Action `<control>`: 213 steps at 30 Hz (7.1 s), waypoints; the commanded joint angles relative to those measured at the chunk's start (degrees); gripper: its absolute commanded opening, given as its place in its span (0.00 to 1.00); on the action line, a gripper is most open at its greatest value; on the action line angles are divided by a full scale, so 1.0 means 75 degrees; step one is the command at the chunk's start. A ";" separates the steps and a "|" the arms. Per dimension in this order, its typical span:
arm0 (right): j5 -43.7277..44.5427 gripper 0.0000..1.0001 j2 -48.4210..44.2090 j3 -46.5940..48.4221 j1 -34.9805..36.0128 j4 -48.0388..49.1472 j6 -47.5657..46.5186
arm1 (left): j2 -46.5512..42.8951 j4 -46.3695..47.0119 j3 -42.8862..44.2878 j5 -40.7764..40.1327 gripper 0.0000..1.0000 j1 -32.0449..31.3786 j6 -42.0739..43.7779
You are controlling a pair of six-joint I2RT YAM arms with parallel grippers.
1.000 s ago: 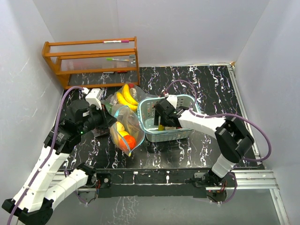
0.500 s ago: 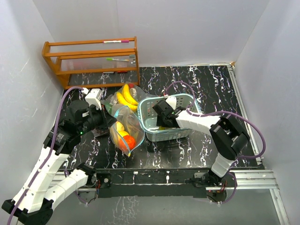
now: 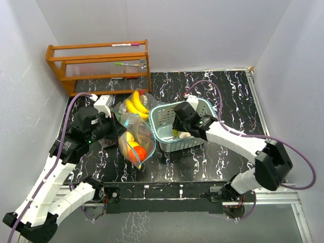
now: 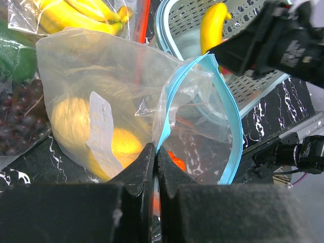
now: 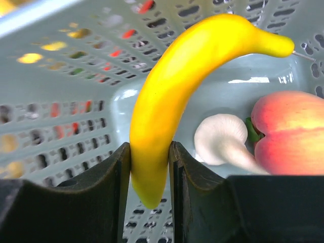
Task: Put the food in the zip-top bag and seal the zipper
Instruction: Pick up the fake fruit from the bin, then place the fake fruit in the zipper food storage bag, then pick up the fake fruit from the bin, then place the fake fruit in the zipper food storage bag.
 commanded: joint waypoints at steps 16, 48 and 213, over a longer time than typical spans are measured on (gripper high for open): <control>-0.6569 0.21 -0.3875 -0.0280 0.0406 0.3122 -0.3069 | 0.0584 0.0402 0.0151 0.0197 0.00 0.0049 -0.0187; -0.9212 0.21 -0.2322 -0.0913 0.0606 0.3539 -0.2438 | 0.0462 0.0451 0.0141 0.0288 0.00 0.0046 -0.0168; -0.0535 0.98 -0.1578 0.2486 0.1522 -0.1543 -0.2611 | 0.0381 0.0320 0.1276 0.0779 0.00 0.0046 -0.0526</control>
